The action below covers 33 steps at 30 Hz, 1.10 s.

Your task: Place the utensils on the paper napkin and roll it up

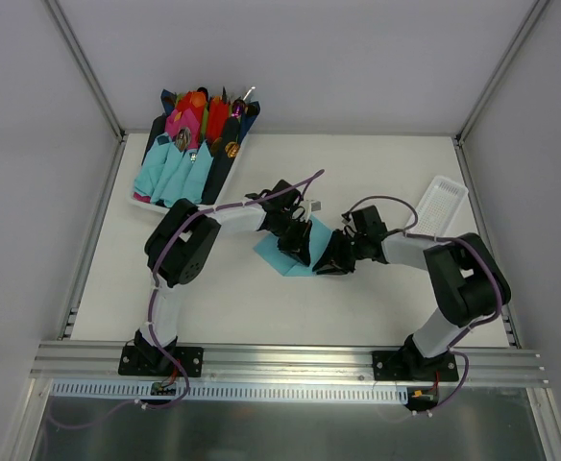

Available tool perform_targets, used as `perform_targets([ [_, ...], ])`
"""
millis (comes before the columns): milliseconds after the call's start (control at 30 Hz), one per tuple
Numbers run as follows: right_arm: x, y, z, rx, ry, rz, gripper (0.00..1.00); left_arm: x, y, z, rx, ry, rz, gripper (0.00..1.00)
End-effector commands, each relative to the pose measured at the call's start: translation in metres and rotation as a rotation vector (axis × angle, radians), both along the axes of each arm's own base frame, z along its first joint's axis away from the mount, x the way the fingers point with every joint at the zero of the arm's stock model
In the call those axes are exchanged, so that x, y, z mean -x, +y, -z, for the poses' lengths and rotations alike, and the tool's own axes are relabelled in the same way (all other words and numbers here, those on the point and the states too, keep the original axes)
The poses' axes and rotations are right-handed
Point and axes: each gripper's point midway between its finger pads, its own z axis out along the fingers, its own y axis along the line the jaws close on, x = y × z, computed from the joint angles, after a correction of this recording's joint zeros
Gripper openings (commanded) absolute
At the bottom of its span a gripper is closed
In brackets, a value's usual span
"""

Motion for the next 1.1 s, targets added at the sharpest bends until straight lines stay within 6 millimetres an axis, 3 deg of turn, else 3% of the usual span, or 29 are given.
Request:
perform_targets([
  [0, -0.015, -0.006, -0.028, -0.007, -0.071, 0.008, 0.3, -0.01, 0.003, 0.014, -0.036, -0.014, -0.027, 0.01],
  [167, -0.032, -0.029, -0.044, 0.015, -0.128, 0.07, 0.38, -0.012, 0.003, 0.015, -0.038, -0.011, -0.03, 0.01],
  [400, -0.055, -0.087, -0.044, 0.218, -0.162, 0.188, 0.45, -0.011, 0.004, 0.016, -0.039, -0.009, -0.03, 0.01],
  [600, -0.07, -0.112, -0.037, 0.27, -0.151, 0.251, 0.55, -0.012, 0.003, 0.015, -0.035, -0.01, -0.029, 0.01],
  [833, -0.082, -0.103, -0.017, 0.24, -0.118, 0.207, 0.57, -0.012, 0.004, 0.017, -0.035, -0.007, -0.025, 0.01],
  [1067, -0.08, -0.081, 0.024, 0.123, 0.002, 0.199, 0.57, -0.015, 0.004, 0.016, -0.032, -0.012, -0.029, 0.01],
])
